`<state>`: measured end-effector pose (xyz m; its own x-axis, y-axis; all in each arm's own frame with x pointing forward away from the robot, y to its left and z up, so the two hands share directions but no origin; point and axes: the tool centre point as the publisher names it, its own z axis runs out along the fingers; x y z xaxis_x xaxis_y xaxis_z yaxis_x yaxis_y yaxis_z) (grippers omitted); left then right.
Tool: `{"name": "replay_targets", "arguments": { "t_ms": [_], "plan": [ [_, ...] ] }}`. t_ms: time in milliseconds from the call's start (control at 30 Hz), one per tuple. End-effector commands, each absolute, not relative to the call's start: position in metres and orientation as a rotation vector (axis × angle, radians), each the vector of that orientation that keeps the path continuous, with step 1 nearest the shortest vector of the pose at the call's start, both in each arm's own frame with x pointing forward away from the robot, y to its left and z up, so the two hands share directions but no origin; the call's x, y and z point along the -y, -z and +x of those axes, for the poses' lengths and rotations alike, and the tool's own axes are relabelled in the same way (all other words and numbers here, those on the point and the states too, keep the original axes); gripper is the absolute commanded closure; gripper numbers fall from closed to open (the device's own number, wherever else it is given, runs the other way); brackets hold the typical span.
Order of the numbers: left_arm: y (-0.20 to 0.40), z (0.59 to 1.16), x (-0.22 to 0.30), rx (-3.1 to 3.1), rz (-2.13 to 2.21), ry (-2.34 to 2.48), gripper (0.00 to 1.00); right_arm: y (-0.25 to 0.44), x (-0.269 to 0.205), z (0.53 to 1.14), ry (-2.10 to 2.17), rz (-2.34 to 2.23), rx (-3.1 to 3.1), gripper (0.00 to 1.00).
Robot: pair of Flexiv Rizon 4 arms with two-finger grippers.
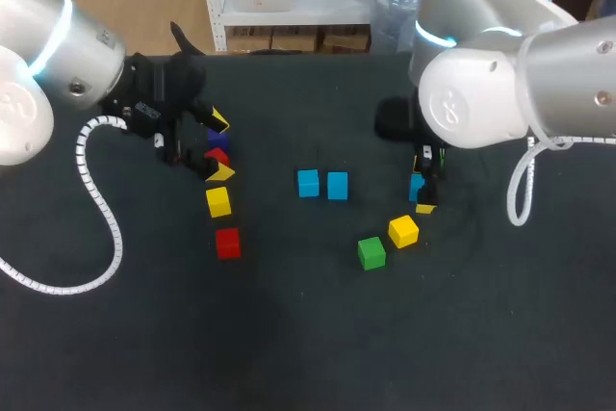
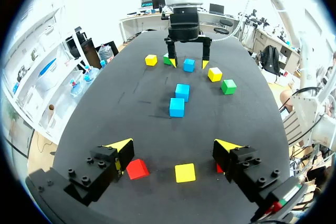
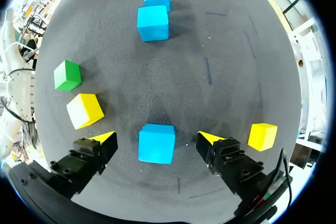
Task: Place the blue cubes, place green cubes on the blue cubes, place the yellow cubes on the green cubes, then place the red cubes on the yellow cubes, and place purple cube on the red cubes.
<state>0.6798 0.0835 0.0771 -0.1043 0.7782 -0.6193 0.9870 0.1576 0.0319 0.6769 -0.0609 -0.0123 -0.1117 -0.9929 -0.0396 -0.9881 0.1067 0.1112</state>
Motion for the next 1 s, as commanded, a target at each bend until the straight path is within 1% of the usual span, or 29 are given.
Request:
{"name": "replay_targets", "arguments": {
  "t_ms": [33, 100, 167, 200, 233, 467, 633, 1000],
  "plan": [
    [-0.076, 0.679, -0.085, -1.93, 1.671, 0.548, 0.0, 0.013, 0.061, 0.678, 0.168, 2.066, 2.297, 0.46],
    [-0.076, 0.679, -0.085, -1.93, 1.671, 0.548, 0.0, 0.013, 0.061, 0.678, 0.166, 2.069, 2.296, 0.61],
    [-0.076, 0.679, -0.085, -1.93, 1.671, 0.548, 0.0, 0.012, 0.061, 0.678, 0.162, 2.071, 2.294, 0.86],
    [-0.076, 0.679, -0.085, -1.93, 1.671, 0.548, 0.0, 0.012, 0.061, 0.678, 0.161, 2.071, 2.294, 0.95],
    [-0.076, 0.679, -0.085, -1.93, 1.671, 0.548, 0.0, 0.012, 0.061, 0.678, 0.161, 2.072, 2.294, 1.0],
    [-0.076, 0.679, -0.085, -1.93, 1.671, 0.548, 0.0, 0.011, 0.061, 0.679, 0.169, 2.087, 2.279, 1.0],
    [-0.076, 0.679, -0.085, -1.93, 1.671, 0.548, 0.0, -0.005, 0.056, 0.681, 0.165, 2.145, 2.269, 1.0],
    [-0.076, 0.679, -0.085, -1.93, 1.671, 0.548, 0.0, -0.025, 0.017, 0.686, 0.161, 2.202, 2.256, 1.0]
  ]
}}
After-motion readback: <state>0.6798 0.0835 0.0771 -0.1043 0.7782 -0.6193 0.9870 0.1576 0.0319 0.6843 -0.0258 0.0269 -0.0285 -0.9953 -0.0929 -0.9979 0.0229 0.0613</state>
